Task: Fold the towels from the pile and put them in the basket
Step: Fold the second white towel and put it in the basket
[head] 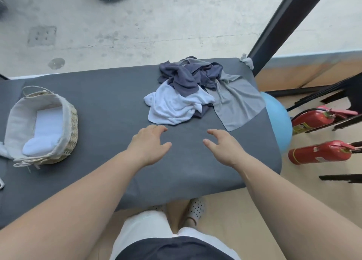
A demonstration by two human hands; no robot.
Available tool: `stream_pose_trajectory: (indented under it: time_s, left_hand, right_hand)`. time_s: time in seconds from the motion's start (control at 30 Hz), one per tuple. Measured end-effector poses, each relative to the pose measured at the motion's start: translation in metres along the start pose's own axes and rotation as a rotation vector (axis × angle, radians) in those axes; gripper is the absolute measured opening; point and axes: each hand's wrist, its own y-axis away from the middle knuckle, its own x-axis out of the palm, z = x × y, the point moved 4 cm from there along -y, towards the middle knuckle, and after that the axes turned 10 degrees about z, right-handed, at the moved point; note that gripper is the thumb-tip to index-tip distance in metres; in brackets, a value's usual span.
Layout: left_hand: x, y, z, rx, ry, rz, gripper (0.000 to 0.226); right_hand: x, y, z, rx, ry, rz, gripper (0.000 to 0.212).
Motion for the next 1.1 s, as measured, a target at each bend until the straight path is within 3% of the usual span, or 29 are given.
stream_pose_trajectory:
  time_s: [0.47,0.7,0.8,0.87,0.9,0.97,1.1]
  left_hand:
    - [0.013,-0.126,-0.040,-0.023,-0.003,0.151,0.062]
    - [0.024,-0.203,-0.056,-0.030,-0.028,0.170,0.062]
    - [0.030,-0.232,-0.063,-0.029,-0.146,0.260,0.070]
    - [0.036,-0.247,-0.065,-0.032,-0.218,0.322,0.073]
    - [0.037,-0.252,-0.066,-0.042,-0.228,0.334,0.073]
    - [0.037,-0.257,-0.069,-0.059,-0.213,0.314,0.071]
    - [0.026,-0.255,-0.078,-0.029,-0.072,0.142,0.062]
  right_hand:
    - [-0.056,-0.091,-0.036,0.082,0.027,0.083,0.054]
    - [-0.073,-0.198,-0.042,-0.021,0.047,0.082,0.051]
    - [-0.081,-0.241,-0.042,-0.030,0.012,0.110,0.052]
    - [-0.081,-0.262,-0.046,-0.024,0.061,0.208,0.045]
    - [-0.082,-0.269,-0.047,-0.024,0.096,0.242,0.032]
    - [-0.083,-0.273,-0.044,-0.042,0.074,0.257,0.014]
    - [-0.094,-0.256,-0.035,-0.123,0.026,0.187,0.028]
